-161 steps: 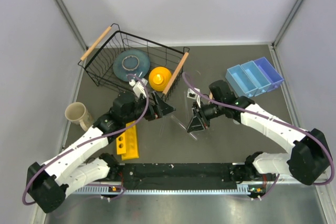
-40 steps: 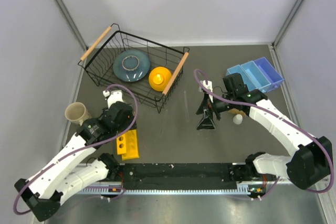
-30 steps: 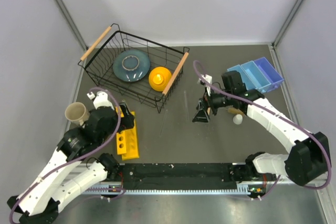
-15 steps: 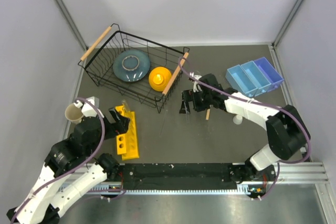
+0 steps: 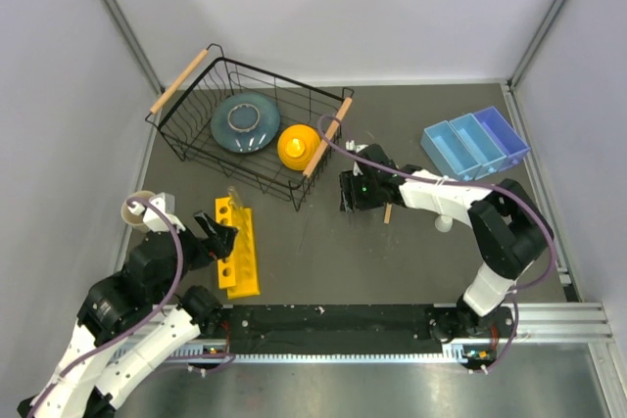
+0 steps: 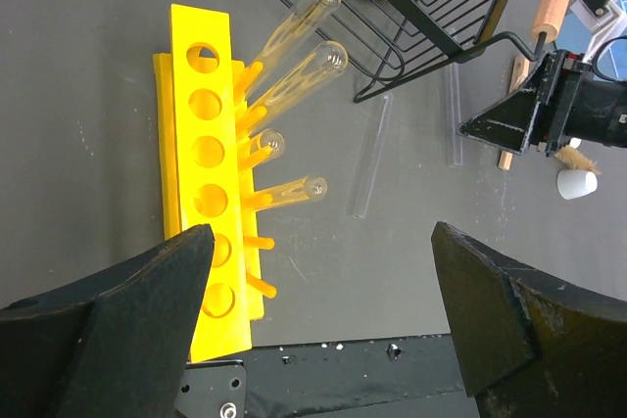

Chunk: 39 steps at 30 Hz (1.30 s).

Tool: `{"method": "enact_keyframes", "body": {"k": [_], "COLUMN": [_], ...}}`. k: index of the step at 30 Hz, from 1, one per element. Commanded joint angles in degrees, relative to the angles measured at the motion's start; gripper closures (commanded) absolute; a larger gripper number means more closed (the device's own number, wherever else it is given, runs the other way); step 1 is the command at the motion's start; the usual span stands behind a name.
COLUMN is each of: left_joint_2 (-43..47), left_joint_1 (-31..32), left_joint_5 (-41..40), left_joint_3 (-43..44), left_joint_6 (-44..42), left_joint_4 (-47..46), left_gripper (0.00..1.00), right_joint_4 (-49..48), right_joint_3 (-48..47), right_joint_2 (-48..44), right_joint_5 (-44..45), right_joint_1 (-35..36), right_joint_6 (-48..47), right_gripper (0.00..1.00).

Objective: Organize the chemistry lab equipment

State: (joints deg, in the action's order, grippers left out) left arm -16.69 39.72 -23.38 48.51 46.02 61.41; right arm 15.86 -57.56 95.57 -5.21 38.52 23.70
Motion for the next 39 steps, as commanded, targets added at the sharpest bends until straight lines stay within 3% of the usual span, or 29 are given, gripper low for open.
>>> {"method": "enact_keyframes", "body": {"k": [1, 20, 24, 31, 39], "left_joint_2": [0.69, 2.19, 2.45, 3.59, 1.75], "left_joint_1": [-0.26, -0.26, -0.26, -0.26, -0.26], "left_joint_5": [0.00, 1.75, 3.42, 9.66, 14.85], "left_joint_3": [-0.35, -0.79, -1.31, -5.09, -6.50], "left_joint_6": [1.00, 2.14, 2.67, 4.87, 6.71], "left_joint_4": [-0.76, -1.20, -3.21, -11.46, -18.42], "left_gripper": [0.02, 0.01, 0.02, 0.01, 0.01], "right_joint_4": [-0.65, 1.55, 1.28, -4.25, -6.45], "right_joint_3": [-3.52, -4.23, -3.97, 1.30, 5.44], "right_joint_2": [2.68, 5.24, 3.84, -6.70, -15.05], "right_joint_5": [3.89, 10.84, 7.94, -1.36, -4.45], "right_joint_1": [0.59, 0.15, -0.73, -2.57, -4.94], "right_joint_6": [0.29, -2.61, -2.44, -2.08, -1.65], "right_gripper": [0.46, 0.81, 0.83, 0.85, 0.87]}}
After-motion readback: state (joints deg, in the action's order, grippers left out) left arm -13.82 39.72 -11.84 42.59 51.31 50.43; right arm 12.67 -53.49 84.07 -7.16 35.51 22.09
